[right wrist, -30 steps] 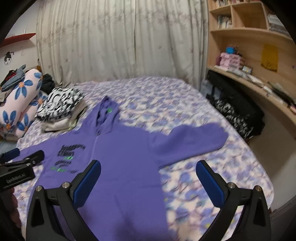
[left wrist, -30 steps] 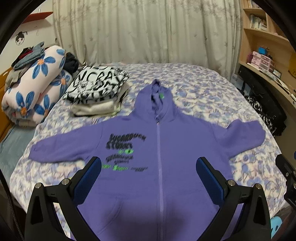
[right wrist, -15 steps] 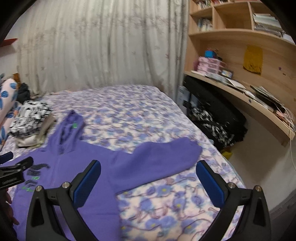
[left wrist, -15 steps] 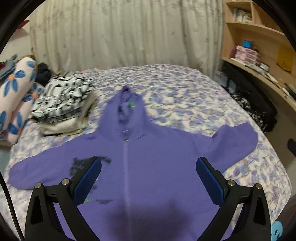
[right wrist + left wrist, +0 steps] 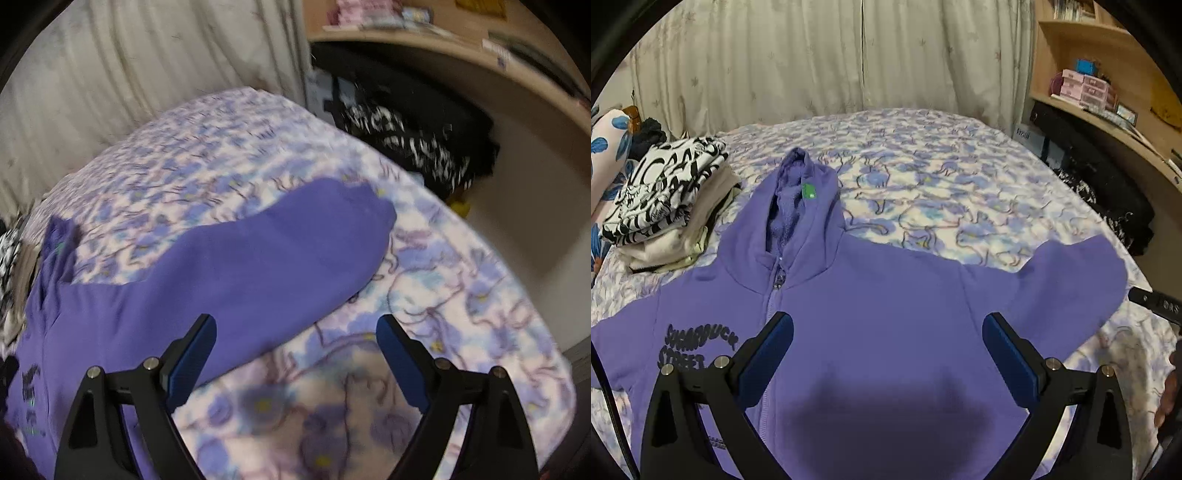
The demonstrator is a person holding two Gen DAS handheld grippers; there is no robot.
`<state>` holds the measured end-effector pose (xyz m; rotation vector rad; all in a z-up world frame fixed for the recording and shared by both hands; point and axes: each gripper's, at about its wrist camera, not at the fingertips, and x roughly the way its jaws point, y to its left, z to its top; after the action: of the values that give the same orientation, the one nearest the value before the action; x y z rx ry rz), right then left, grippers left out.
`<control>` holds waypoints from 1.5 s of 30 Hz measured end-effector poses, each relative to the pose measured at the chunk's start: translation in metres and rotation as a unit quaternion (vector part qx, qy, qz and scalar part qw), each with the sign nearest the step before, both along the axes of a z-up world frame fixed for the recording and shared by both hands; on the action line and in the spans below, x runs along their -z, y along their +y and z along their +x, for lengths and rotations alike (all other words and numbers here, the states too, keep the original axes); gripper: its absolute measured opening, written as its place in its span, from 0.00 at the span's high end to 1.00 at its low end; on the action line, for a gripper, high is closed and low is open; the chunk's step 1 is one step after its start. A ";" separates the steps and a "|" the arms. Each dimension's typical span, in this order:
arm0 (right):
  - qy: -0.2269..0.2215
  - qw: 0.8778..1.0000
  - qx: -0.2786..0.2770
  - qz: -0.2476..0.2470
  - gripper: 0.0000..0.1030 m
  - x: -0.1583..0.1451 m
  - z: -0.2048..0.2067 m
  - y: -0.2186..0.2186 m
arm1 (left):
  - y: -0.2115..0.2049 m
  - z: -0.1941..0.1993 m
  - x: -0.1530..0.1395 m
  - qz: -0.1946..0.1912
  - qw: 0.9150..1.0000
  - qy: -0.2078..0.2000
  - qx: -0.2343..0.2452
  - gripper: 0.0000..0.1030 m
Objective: Fold large clothes
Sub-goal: 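Move the right tool to the hoodie sleeve cuff and grasp it, then fold the gripped sleeve with the right tool across the hoodie front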
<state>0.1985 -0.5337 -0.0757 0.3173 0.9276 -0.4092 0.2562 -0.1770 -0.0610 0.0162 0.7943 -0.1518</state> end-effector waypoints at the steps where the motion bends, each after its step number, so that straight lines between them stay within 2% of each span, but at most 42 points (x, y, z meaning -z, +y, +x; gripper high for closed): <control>1: 0.003 1.000 0.010 0.010 0.18 0.009 0.007 -0.009 | 0.001 0.004 0.004 0.000 1.000 0.001 -0.003 0.01; 6: 0.037 0.995 0.062 0.070 0.25 0.049 0.035 -0.042 | 0.003 0.013 0.015 0.007 1.000 -0.002 -0.016 0.01; 7: 0.047 0.994 0.067 0.079 0.32 0.058 0.038 -0.045 | 0.005 0.014 0.016 0.009 1.000 -0.003 -0.019 0.01; 8: 0.055 0.993 0.069 0.083 0.46 0.065 0.041 -0.045 | 0.006 0.016 0.017 0.009 1.000 -0.002 -0.020 0.01; 9: 0.061 0.992 0.068 0.085 0.52 0.072 0.043 -0.044 | 0.007 0.018 0.019 0.011 1.000 0.001 -0.022 0.01; 10: 0.055 0.993 0.066 0.082 0.60 0.073 0.044 -0.042 | 0.008 0.019 0.019 0.010 1.000 0.003 -0.023 0.01; 11: 0.047 0.994 0.063 0.075 0.76 0.069 0.043 -0.039 | 0.010 0.020 0.020 0.007 1.000 0.006 -0.024 0.01; 12: 0.041 0.995 0.059 0.073 0.85 0.066 0.043 -0.036 | 0.013 0.021 0.020 0.004 1.000 0.010 -0.025 0.01; 13: 0.021 0.996 0.054 0.064 0.89 0.054 0.039 -0.029 | 0.015 0.021 0.020 0.003 1.000 0.013 -0.025 0.02; 15: -0.031 0.999 0.028 0.029 0.89 0.023 0.031 -0.009 | 0.019 0.020 0.019 0.006 0.999 0.015 -0.029 0.09; 16: -0.056 0.998 0.008 0.014 0.90 0.006 0.027 0.006 | 0.022 0.019 0.018 0.010 0.999 0.015 -0.031 0.20; 17: -0.075 0.997 -0.015 0.003 0.90 -0.010 0.023 0.023 | 0.024 0.019 0.017 0.017 0.999 0.018 -0.033 0.24; 19: -0.107 0.992 -0.070 -0.010 0.90 -0.040 0.017 0.062 | 0.032 0.018 0.015 0.019 0.999 0.029 -0.037 0.24; 22: -0.141 0.974 -0.171 -0.038 0.90 -0.076 0.005 0.135 | 0.050 0.013 0.009 0.010 0.998 0.038 -0.048 0.24; 25: -0.132 0.951 -0.271 -0.062 0.90 -0.086 -0.006 0.215 | 0.075 0.003 0.007 0.009 0.997 0.044 -0.062 0.24; 27: -0.100 0.938 -0.324 -0.076 0.85 -0.071 -0.013 0.261 | 0.093 -0.002 0.008 0.005 0.996 0.051 -0.075 0.24; 28: -0.086 0.933 -0.339 -0.081 0.75 -0.061 -0.016 0.275 | 0.102 -0.004 0.009 -0.003 0.996 0.056 -0.076 0.24; 29: -0.069 0.930 -0.352 -0.085 0.58 -0.049 -0.020 0.289 | 0.110 -0.006 0.012 -0.011 0.995 0.063 -0.075 0.24; 31: -0.038 0.926 -0.365 -0.087 0.43 -0.025 -0.030 0.306 | 0.129 -0.009 0.018 -0.034 0.994 0.083 -0.069 0.24; 34: -0.007 0.930 -0.365 -0.046 0.43 -0.005 -0.040 0.306 | 0.146 -0.014 0.027 -0.057 0.992 0.099 -0.052 0.24; 37: 0.003 0.939 -0.345 0.007 0.43 0.004 -0.055 0.291 | 0.149 -0.018 0.032 -0.069 0.992 0.101 -0.037 0.24; 45: -0.007 0.961 -0.272 0.044 0.43 -0.001 -0.076 0.240 | 0.100 -0.027 0.027 -0.064 0.993 0.092 0.036 0.24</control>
<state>0.1224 -0.2942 -0.0747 0.1348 0.9773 0.1421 0.2290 -0.0774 -0.0880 -0.0924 0.9679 -0.2765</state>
